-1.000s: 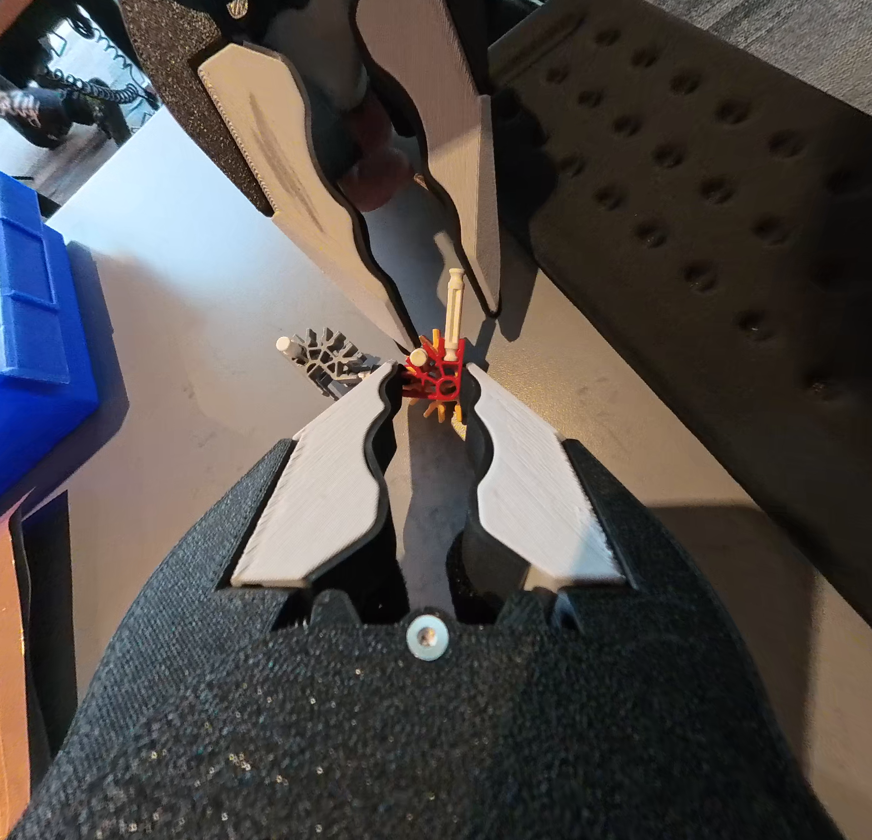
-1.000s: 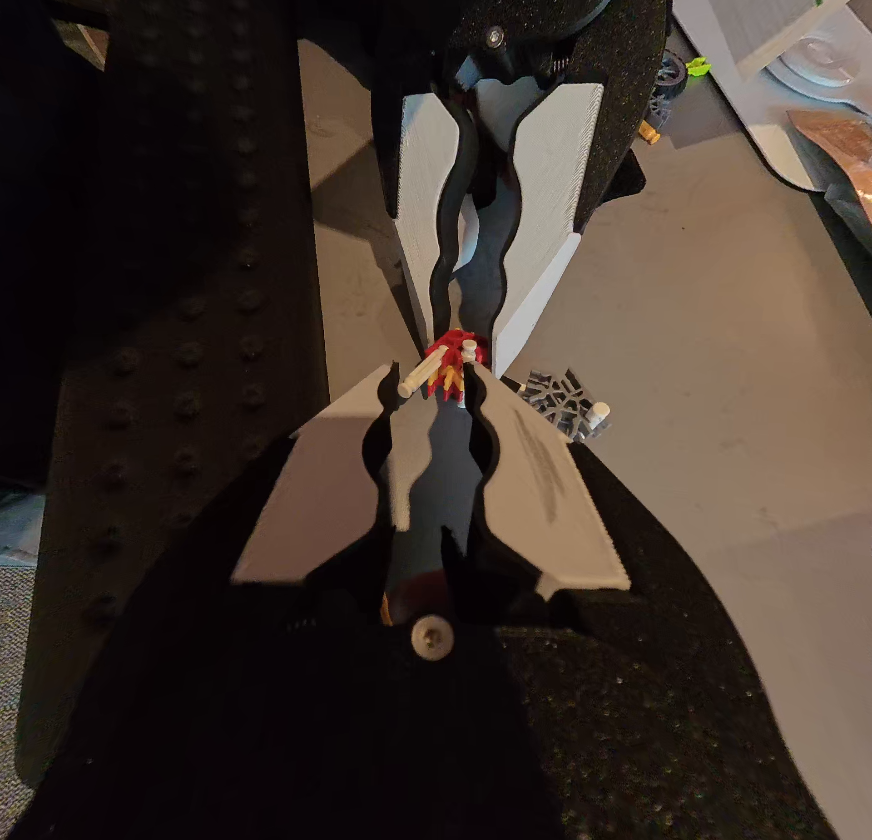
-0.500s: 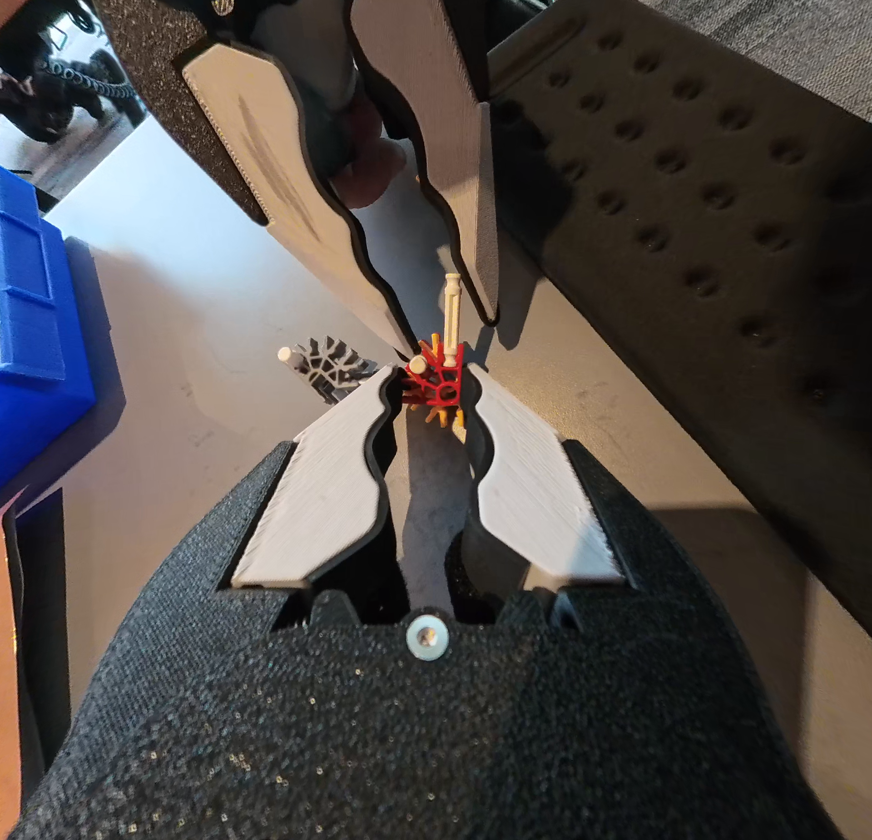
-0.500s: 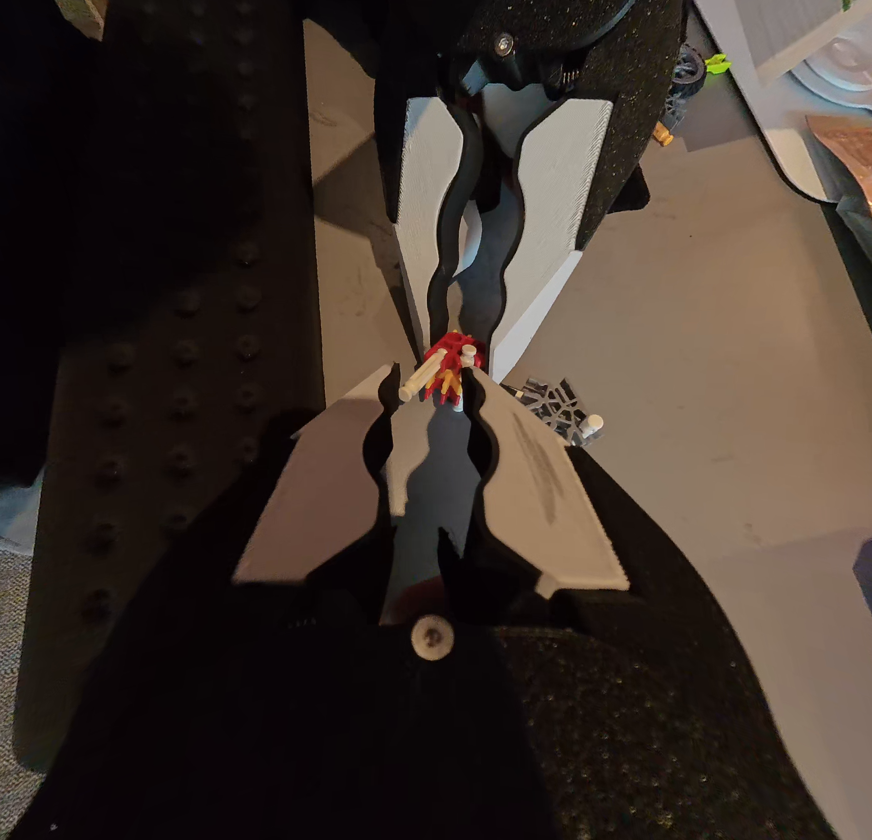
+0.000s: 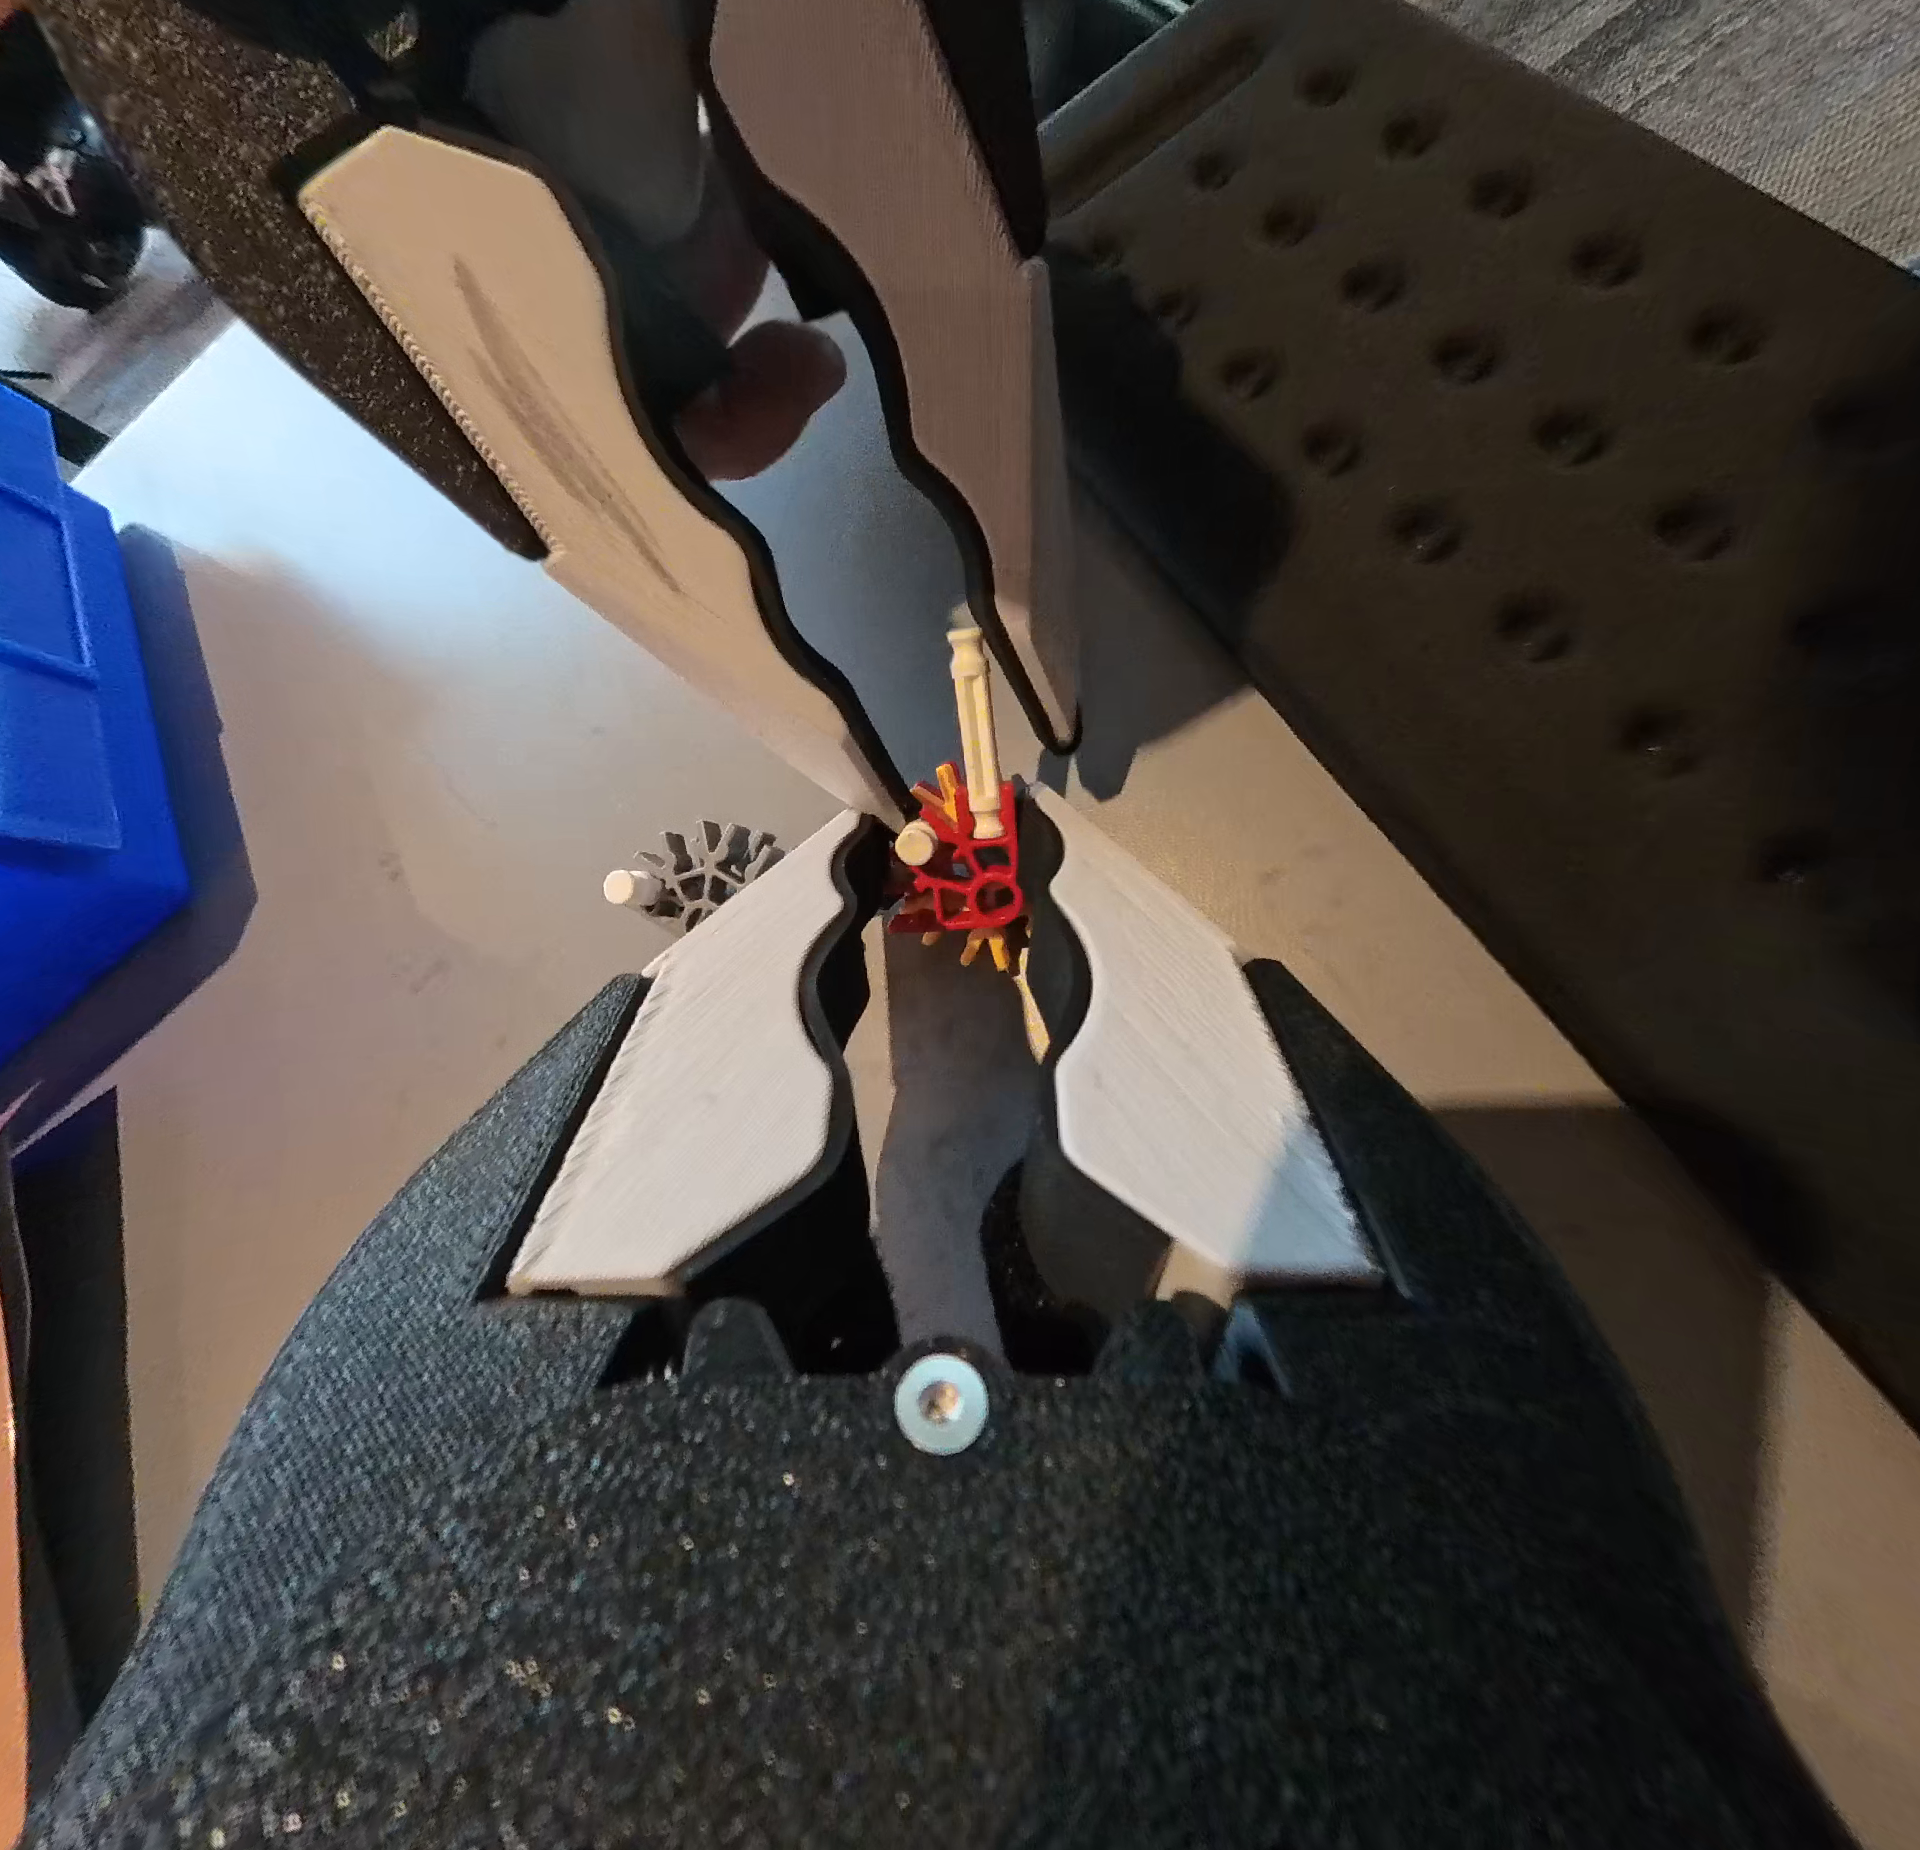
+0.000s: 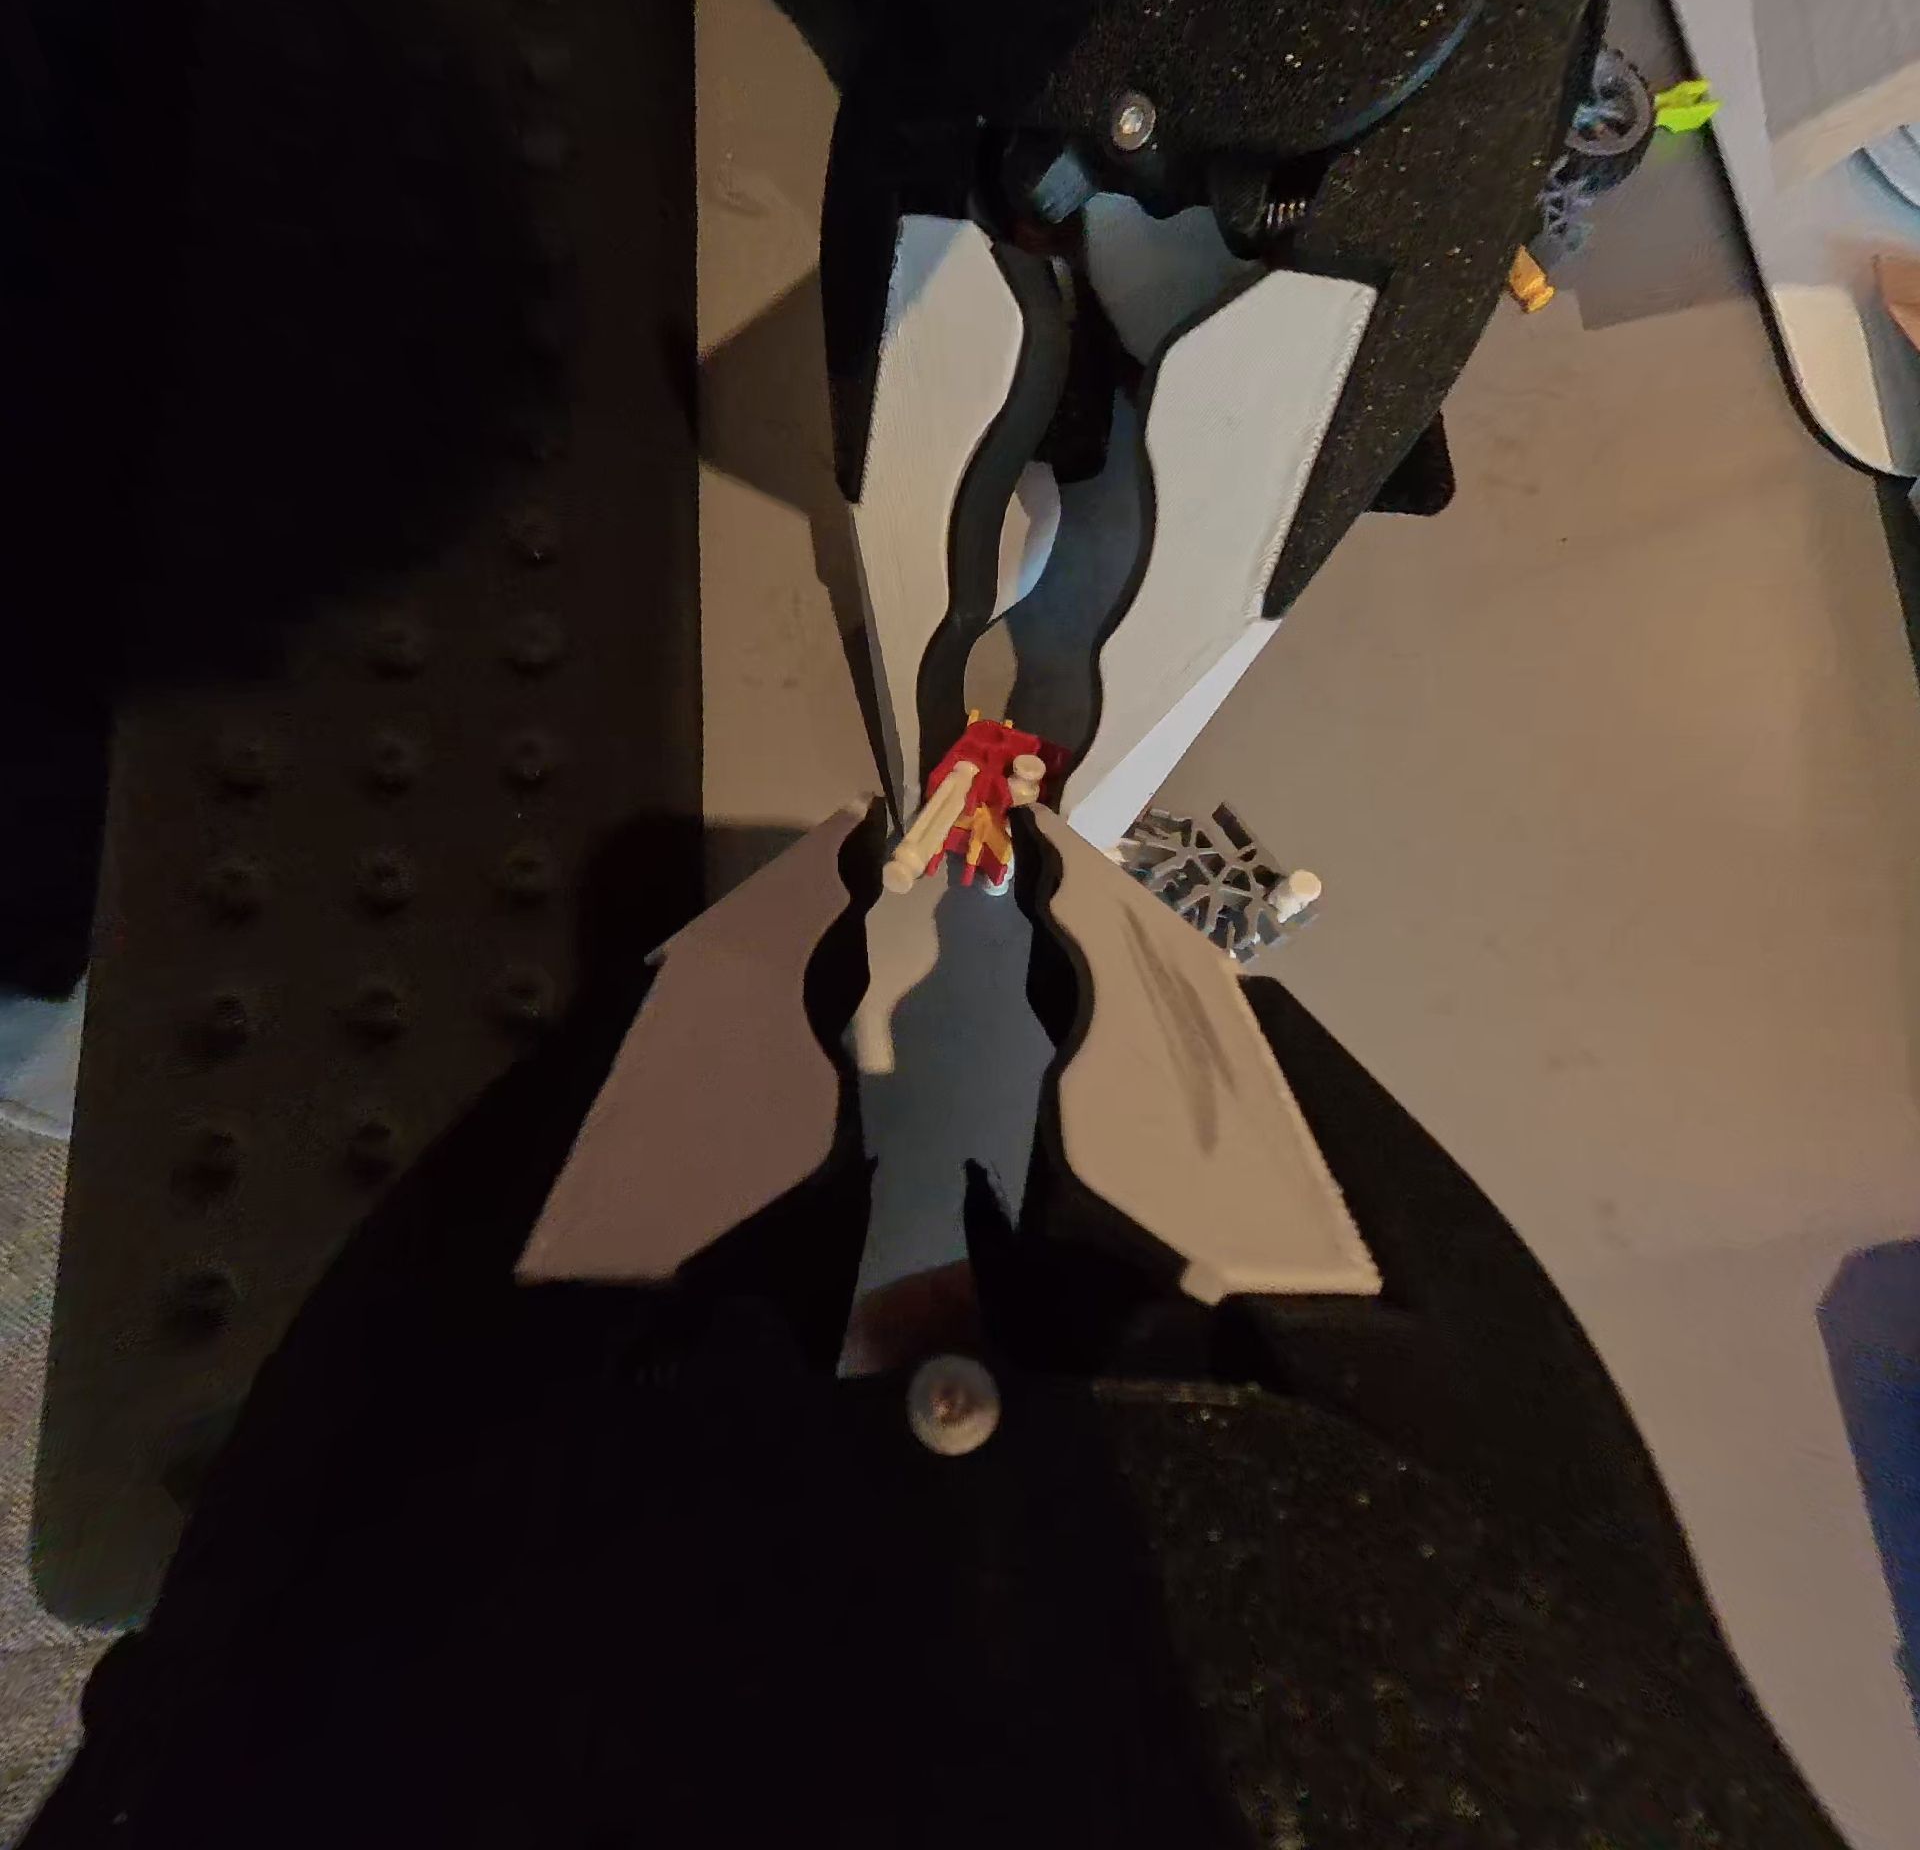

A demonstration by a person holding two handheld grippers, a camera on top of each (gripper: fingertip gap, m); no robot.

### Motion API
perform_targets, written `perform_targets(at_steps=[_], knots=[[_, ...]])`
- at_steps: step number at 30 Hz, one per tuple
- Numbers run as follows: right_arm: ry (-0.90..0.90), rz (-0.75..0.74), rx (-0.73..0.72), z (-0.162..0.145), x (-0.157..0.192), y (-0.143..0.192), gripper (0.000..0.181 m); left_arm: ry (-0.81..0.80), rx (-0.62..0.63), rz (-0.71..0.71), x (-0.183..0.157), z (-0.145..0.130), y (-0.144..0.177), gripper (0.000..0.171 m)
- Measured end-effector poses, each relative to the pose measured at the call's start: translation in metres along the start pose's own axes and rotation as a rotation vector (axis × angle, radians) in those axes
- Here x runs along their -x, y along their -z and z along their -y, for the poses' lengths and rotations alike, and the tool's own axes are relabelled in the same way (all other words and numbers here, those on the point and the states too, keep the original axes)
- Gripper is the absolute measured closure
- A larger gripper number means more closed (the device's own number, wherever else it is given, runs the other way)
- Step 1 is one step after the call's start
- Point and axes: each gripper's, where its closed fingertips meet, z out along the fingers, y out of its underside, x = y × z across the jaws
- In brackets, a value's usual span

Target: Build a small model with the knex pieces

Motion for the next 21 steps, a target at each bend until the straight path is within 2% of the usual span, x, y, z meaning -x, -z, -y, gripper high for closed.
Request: perform_targets(at_steps=[3,6,13,16,18,20,21], knots=[[-0.086,0.007,-0.046,-0.001,0.001,0.001,0.158,0.018,0.024,0.022,0.000,0.000,0.000,0.148],[-0.095,-0.013,-0.040,0.000,0.004,0.001,0.158,-0.007,0.041,0.002,-0.003,0.001,0.001,0.147],[-0.139,-0.030,-0.078,0.002,0.006,-0.001,0.160,0.000,0.078,0.001,-0.008,0.000,0.010,0.133],[-0.143,-0.036,-0.085,0.004,0.006,-0.002,0.160,0.060,0.088,0.024,-0.009,-0.005,0.018,0.126],[-0.148,-0.036,-0.094,0.005,0.007,-0.003,0.160,0.128,0.098,0.033,-0.014,-0.008,0.026,0.127],[-0.146,-0.032,-0.101,0.006,0.007,-0.004,0.160,0.203,0.130,0.053,-0.019,-0.017,0.034,0.146],[-0.142,-0.027,-0.100,0.007,0.008,-0.005,0.161,0.230,0.127,0.072,-0.020,-0.018,0.039,0.149]])
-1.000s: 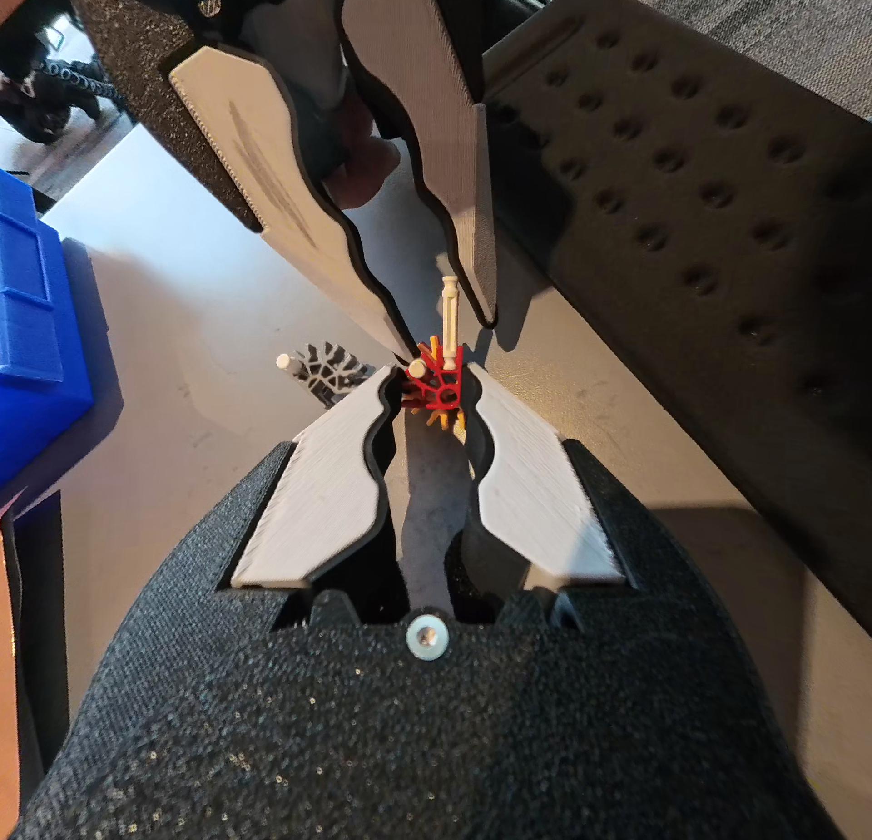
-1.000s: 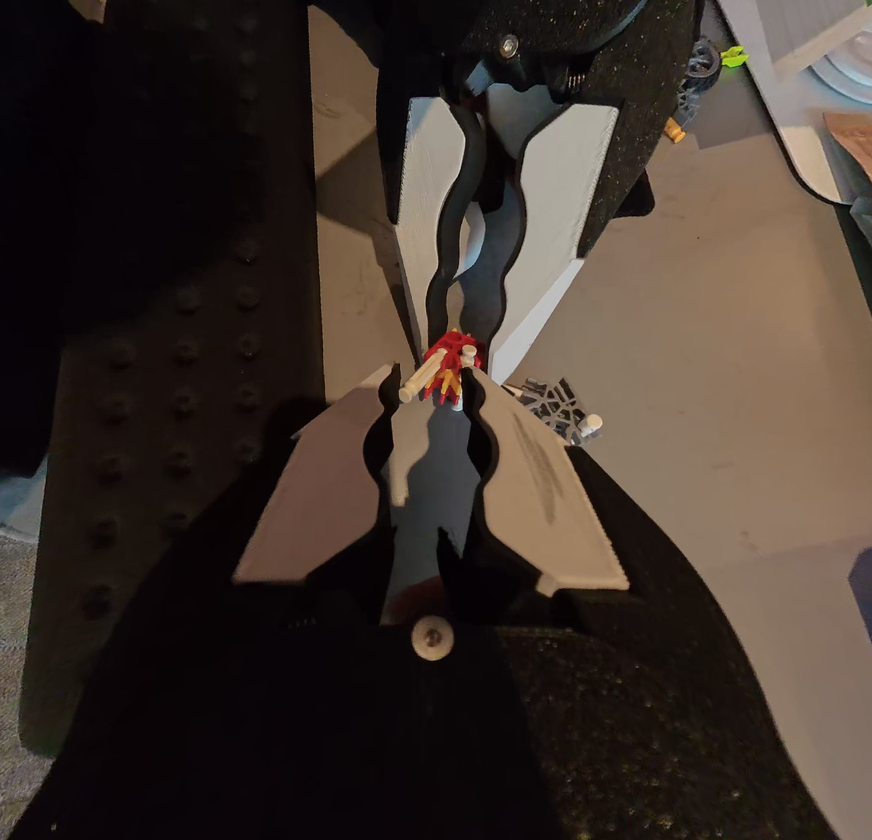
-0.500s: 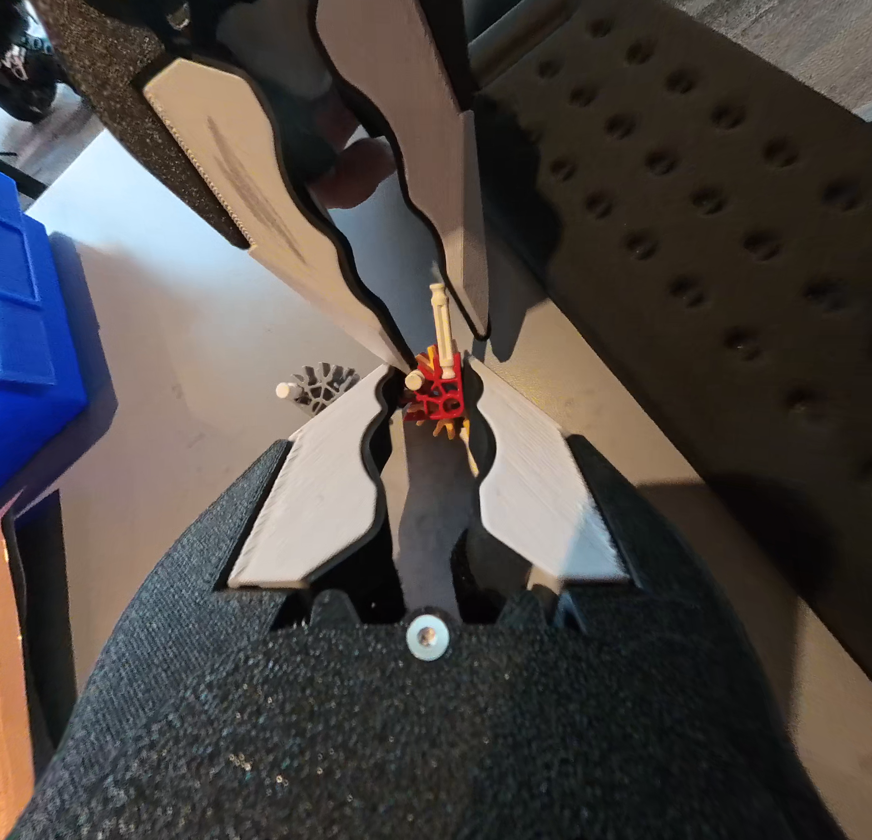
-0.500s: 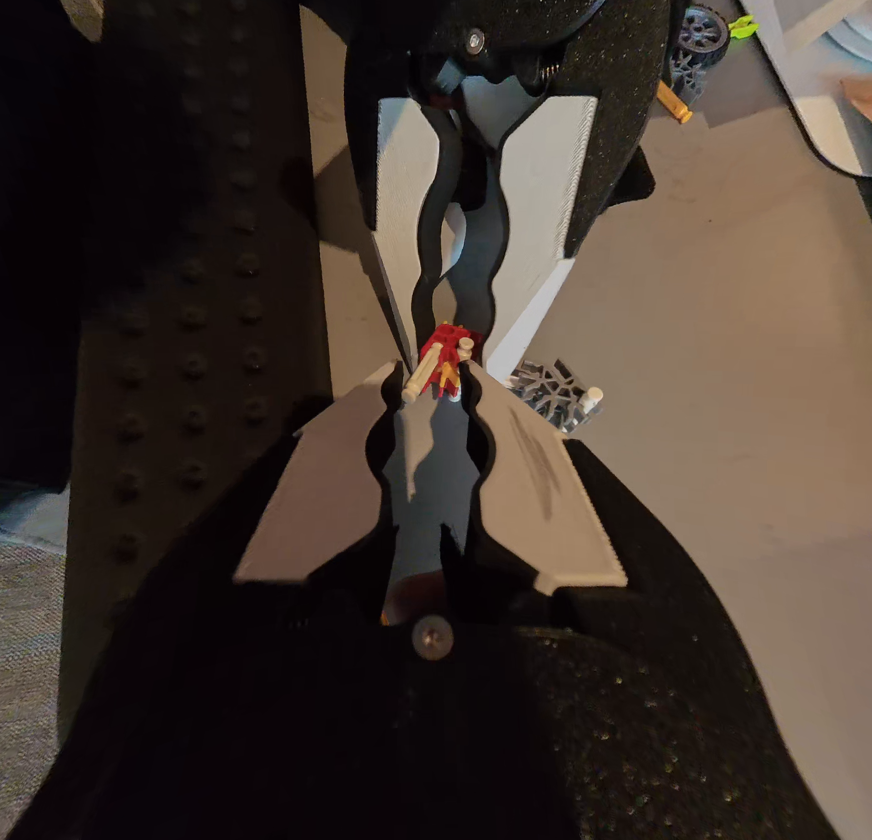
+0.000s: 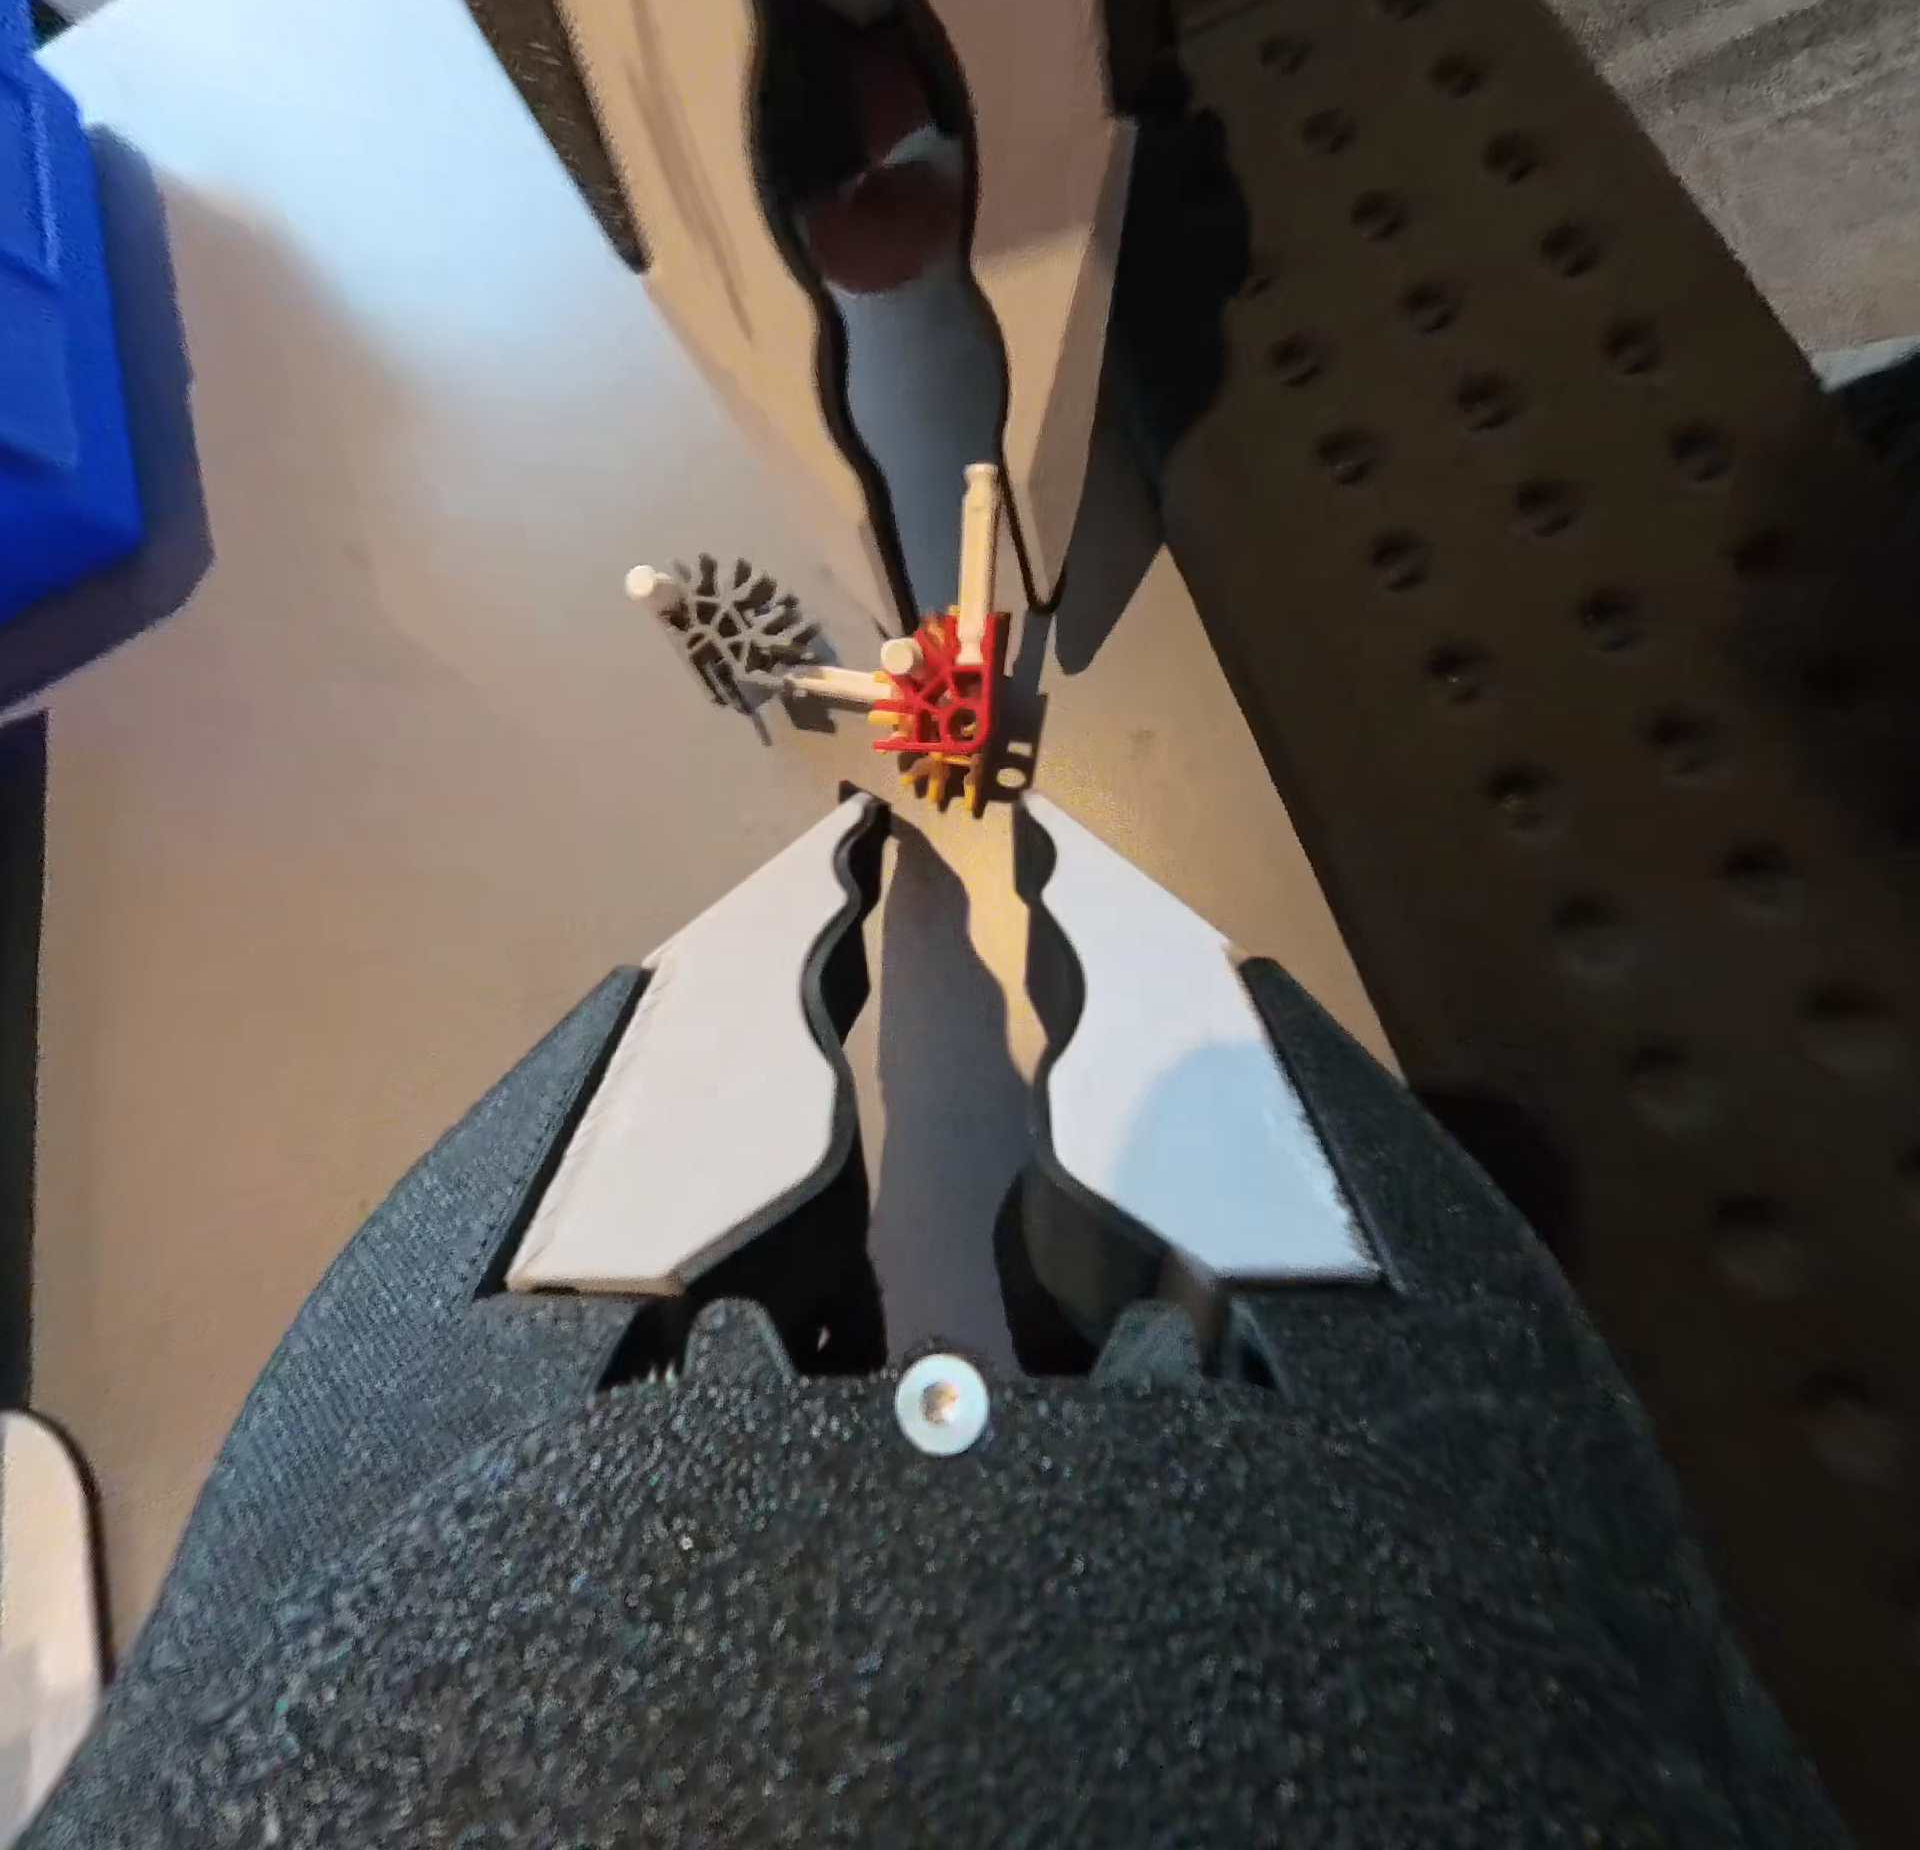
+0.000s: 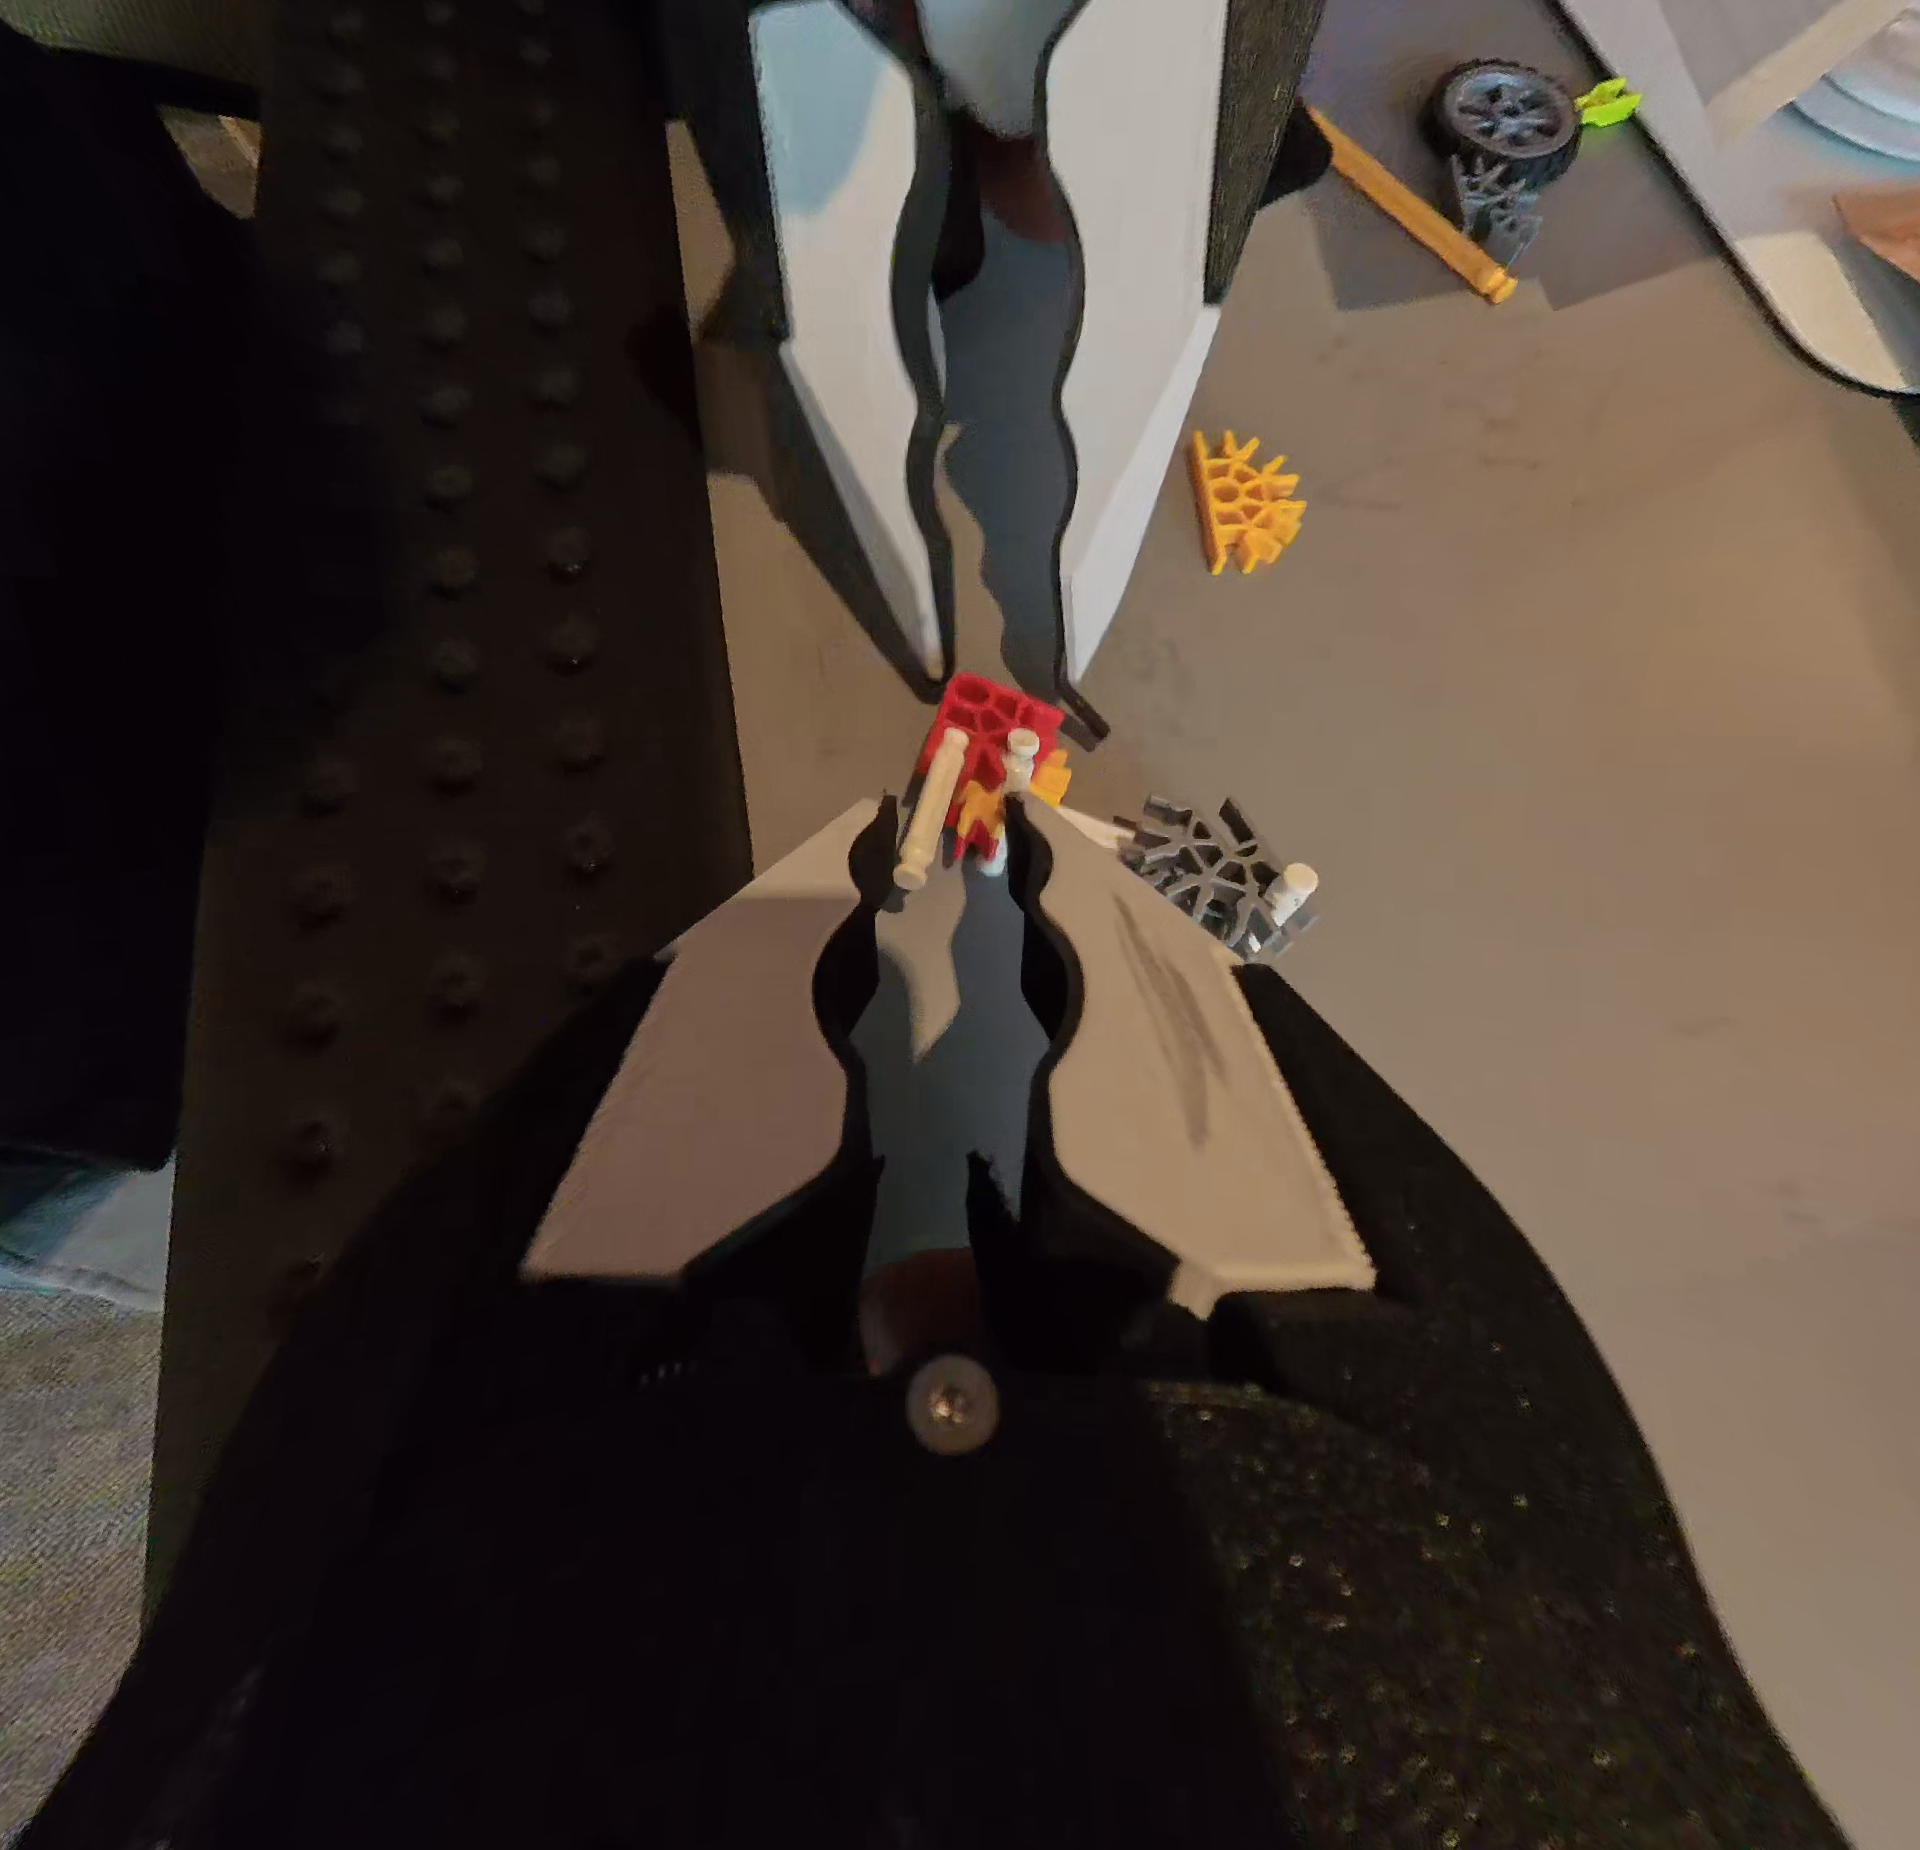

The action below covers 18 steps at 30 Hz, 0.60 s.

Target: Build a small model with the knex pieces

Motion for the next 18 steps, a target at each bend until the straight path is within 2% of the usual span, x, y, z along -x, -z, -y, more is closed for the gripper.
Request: perform_targets(at_steps=[2,4,13,18], knots=[[0.005,0.006,0.007,-0.001,0.001,-0.004,0.164,0.102,-0.056,-0.019,-0.003,0.009,0.006,0.158],[-0.008,0.017,-0.003,0.000,0.002,-0.006,0.165,0.159,-0.058,-0.027,-0.005,0.008,0.008,0.158],[0.001,0.003,0.009,-0.002,0.005,-0.004,0.165,0.252,-0.028,-0.022,-0.014,-0.002,0.007,0.140],[0.010,-0.031,0.011,-0.001,0.007,0.004,0.161,0.288,-0.022,-0.007,-0.024,-0.013,0.017,0.139]])
